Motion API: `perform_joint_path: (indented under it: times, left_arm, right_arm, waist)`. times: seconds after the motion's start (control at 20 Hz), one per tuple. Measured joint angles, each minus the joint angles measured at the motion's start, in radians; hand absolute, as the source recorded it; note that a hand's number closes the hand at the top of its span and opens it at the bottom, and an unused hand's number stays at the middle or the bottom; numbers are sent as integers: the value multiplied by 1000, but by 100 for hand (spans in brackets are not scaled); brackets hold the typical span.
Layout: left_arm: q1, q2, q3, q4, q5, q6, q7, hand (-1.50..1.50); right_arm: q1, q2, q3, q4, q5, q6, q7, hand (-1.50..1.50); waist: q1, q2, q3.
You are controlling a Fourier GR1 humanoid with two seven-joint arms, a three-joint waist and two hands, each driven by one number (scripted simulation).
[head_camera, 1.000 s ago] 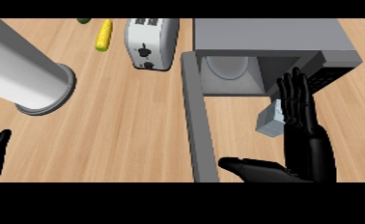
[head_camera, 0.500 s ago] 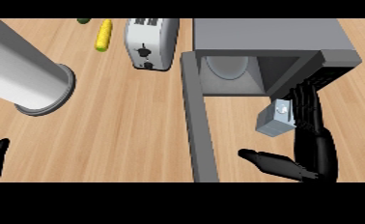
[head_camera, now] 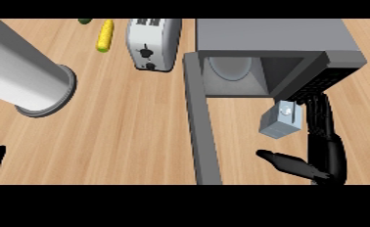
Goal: Pick up the milk, place it into the microwave and close the microwave
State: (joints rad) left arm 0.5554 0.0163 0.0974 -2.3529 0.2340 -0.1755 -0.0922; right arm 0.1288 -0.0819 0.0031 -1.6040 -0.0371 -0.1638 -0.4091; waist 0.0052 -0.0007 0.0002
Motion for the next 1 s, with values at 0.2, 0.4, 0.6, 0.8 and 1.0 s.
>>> perform_joint_path:
  times: [0.2,0.4,0.6,0.8,1.0]
  left_arm:
    - [37,-10,-2,-11,11,-22,-14,-150]
    - [46,-14,-27,-8,-9,-15,-32,-150]
    - [70,-15,-49,-26,-16,-13,-32,-150]
    - [44,-14,-21,-19,-1,-16,-16,-150]
    - [38,-11,-34,-24,-12,2,-1,-150]
  right_arm:
    - [-18,-13,-33,108,-13,42,-86,-150]
    - [-14,-28,-43,143,0,66,-133,-150]
    - [-71,-22,-54,229,19,63,-179,-150]
    - [-124,-28,-84,317,16,72,-217,-150]
    - [-178,-43,-133,431,12,61,-263,-150]
  waist:
    - [1,0,0]
    - [1,0,0]
    - [2,0,0]
    - [2,-1,-2]
    - [3,-1,-1]
